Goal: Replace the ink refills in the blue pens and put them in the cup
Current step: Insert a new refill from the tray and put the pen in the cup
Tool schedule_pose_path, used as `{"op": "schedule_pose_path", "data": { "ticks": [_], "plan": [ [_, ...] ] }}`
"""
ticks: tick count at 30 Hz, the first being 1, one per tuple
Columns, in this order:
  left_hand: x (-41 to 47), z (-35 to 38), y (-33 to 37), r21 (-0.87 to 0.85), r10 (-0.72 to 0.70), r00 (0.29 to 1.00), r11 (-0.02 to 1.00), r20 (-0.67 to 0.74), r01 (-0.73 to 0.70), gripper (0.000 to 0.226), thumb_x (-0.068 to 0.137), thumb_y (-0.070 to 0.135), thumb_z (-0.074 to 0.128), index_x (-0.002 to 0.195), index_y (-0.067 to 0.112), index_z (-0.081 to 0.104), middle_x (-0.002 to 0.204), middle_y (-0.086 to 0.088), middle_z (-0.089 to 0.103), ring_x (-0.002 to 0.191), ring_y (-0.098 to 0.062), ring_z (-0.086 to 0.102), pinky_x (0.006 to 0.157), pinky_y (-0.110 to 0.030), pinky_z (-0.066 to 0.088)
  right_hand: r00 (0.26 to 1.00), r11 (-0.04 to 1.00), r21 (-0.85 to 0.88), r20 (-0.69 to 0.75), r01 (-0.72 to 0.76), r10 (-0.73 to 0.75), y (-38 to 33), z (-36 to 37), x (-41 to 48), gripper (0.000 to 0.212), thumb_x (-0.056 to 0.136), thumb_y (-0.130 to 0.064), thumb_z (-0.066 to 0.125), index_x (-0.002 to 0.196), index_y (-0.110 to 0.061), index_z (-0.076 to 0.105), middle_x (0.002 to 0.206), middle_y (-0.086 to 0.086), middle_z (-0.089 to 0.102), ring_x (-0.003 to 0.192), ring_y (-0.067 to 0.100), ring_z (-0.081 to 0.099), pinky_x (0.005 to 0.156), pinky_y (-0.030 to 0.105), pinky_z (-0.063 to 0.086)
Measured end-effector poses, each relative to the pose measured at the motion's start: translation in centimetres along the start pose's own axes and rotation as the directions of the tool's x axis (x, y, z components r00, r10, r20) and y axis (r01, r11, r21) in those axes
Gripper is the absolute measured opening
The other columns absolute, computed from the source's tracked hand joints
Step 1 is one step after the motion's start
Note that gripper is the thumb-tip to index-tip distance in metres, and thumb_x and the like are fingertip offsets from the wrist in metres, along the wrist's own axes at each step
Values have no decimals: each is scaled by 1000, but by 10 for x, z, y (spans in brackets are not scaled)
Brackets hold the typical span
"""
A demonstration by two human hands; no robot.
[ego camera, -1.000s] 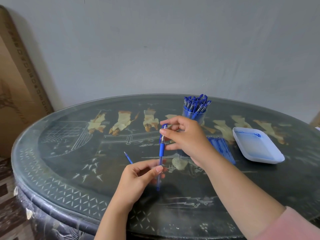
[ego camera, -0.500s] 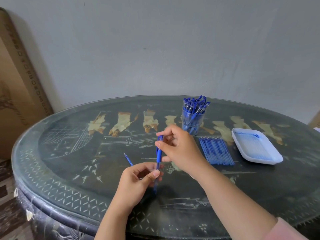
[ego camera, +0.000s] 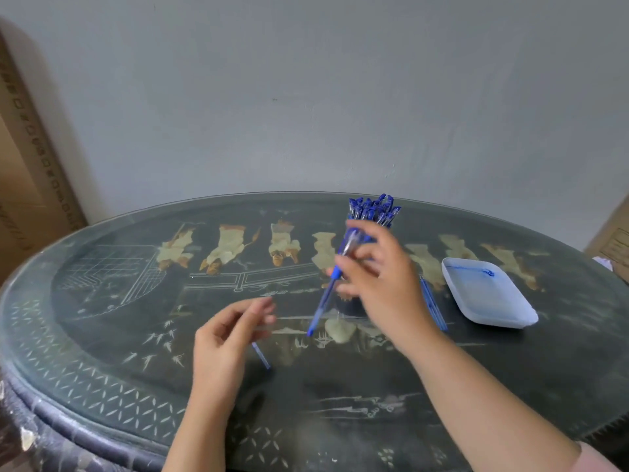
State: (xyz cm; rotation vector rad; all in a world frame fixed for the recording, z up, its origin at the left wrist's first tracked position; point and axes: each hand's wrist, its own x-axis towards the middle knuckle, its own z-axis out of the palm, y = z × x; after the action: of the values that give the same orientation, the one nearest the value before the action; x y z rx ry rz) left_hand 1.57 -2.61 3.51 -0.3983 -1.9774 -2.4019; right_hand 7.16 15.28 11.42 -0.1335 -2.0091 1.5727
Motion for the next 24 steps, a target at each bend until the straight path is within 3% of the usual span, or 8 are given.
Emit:
{"op": "schedule_pose_path", "data": {
  "ticks": [3,6,9,11,14,19,24],
  "plan": [
    [16,-16,-4,59,30,977,998,-213,-18,18,96,12,57,93,14,74,87,-5,75,83,-16,70,72,-24,59,976,996,-26,-200,81,-85,-11,-30,28,38,94,-4,60,112,-37,55,87,8,69,82,18,72,67,29,60],
    [25,-24,-14,106,-7,941,993,-337,45,15,97,18,57,95,18,72,94,-5,74,85,-19,68,82,-36,56,898,982,-53,-397,182,-188,-20,-55,65,37,94,-4,60,106,-39,54,86,4,66,82,19,72,69,32,60],
    [25,-24,-21,221,-13,945,971,-328,90,13,96,20,59,96,25,70,93,1,73,90,-18,69,86,-39,54,785,958,-149,-550,245,-287,-20,-69,98,34,90,-10,63,105,-40,54,89,8,69,79,16,71,78,41,60],
    [23,-22,-21,303,3,962,949,-272,83,13,95,21,60,95,30,69,93,6,72,93,-14,68,86,-36,53,738,945,-197,-591,260,-326,-16,-73,115,32,90,-10,63,108,-34,53,89,5,69,74,14,70,80,37,58],
    [23,-21,-18,350,10,967,933,-254,82,14,94,22,61,93,35,67,94,6,72,93,-12,67,82,-27,49,741,930,-259,-563,261,-365,-4,-72,133,30,92,-8,62,111,-29,54,86,0,64,66,11,65,74,29,56],
    [26,-20,-18,362,3,965,927,-261,95,14,94,24,61,93,36,68,94,7,72,93,-13,68,90,-39,52,851,891,-425,-399,158,-341,18,-65,152,29,94,-9,61,121,-19,59,88,-1,64,71,12,61,69,18,48],
    [27,-21,-20,370,-1,969,924,-249,96,13,93,25,61,96,36,68,94,8,72,92,-12,68,84,-30,48,945,817,-572,-221,76,-242,38,-61,158,24,93,-17,65,117,-22,66,86,1,72,85,18,66,80,29,51]
  ]
}}
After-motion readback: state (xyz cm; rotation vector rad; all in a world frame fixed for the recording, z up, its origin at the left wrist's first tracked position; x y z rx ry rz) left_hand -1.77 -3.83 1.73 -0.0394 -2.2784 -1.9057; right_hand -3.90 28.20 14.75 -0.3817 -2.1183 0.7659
